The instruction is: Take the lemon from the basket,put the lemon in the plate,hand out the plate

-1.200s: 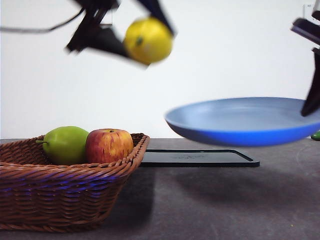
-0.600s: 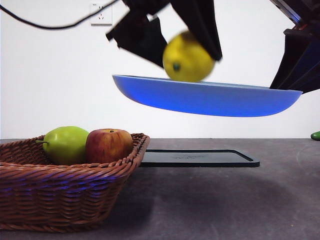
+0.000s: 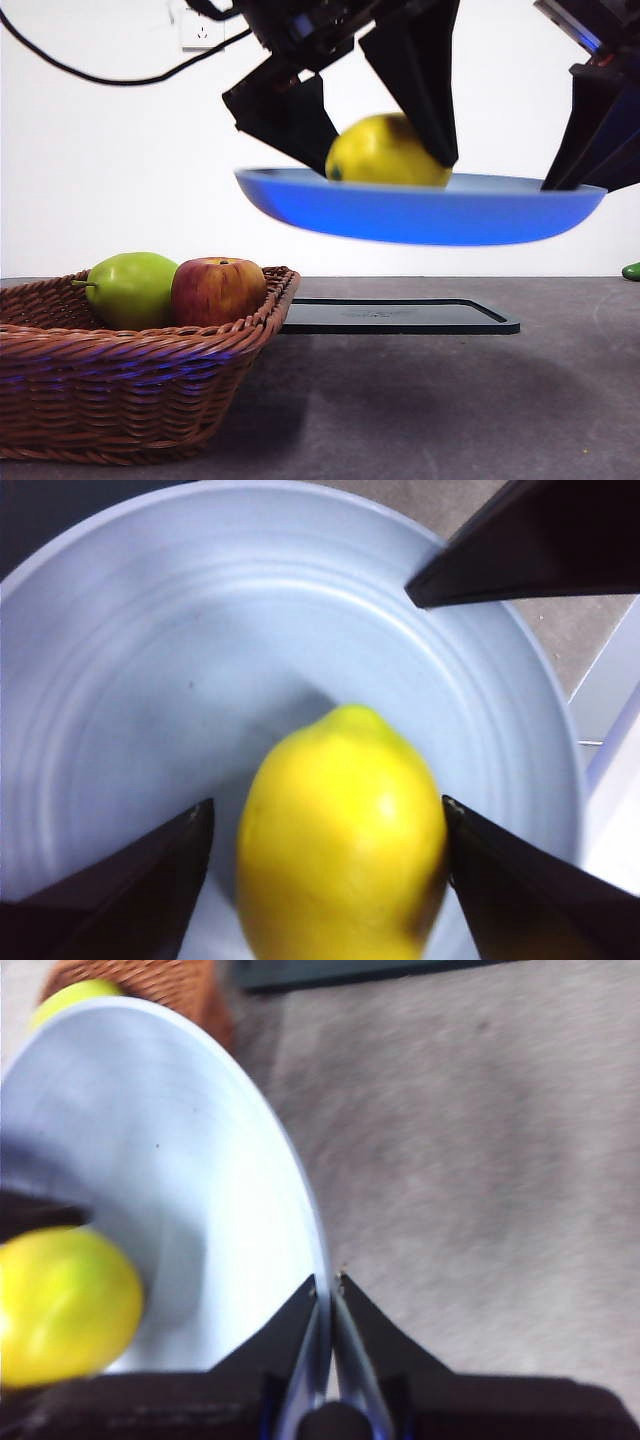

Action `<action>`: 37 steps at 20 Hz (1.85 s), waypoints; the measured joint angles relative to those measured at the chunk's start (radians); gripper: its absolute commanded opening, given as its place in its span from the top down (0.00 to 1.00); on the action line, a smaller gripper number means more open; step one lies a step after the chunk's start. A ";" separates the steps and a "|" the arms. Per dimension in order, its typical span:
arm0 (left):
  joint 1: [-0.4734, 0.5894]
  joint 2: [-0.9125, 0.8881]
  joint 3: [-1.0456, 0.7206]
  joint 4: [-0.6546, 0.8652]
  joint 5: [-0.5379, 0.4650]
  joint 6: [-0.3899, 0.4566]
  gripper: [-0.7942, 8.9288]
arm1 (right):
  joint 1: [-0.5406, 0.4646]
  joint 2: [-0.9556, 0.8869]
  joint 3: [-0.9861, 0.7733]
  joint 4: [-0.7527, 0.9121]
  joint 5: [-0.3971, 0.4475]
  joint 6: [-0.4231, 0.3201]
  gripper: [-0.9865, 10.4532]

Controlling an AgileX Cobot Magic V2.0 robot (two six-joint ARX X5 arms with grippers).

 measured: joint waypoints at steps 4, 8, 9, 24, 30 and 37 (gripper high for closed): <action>0.000 0.000 0.129 -0.087 -0.004 0.011 0.52 | -0.045 0.064 0.047 0.010 0.006 0.007 0.91; 0.000 -0.001 0.255 -0.253 -0.032 0.024 0.52 | -0.109 0.243 0.187 0.016 0.005 0.003 0.91; 0.000 -0.002 0.275 -0.273 -0.032 0.026 0.52 | -0.127 0.296 0.230 0.016 0.002 0.003 0.91; -0.011 -0.022 0.300 -0.364 -0.030 0.026 0.52 | -0.208 1.015 0.901 -0.046 -0.040 -0.020 0.91; -0.011 -0.022 0.300 -0.364 -0.030 0.026 0.52 | -0.208 1.036 0.902 -0.093 0.034 -0.071 0.91; -0.011 -0.023 0.300 -0.383 -0.030 0.026 0.52 | -0.208 1.075 0.903 -0.119 0.028 -0.091 0.89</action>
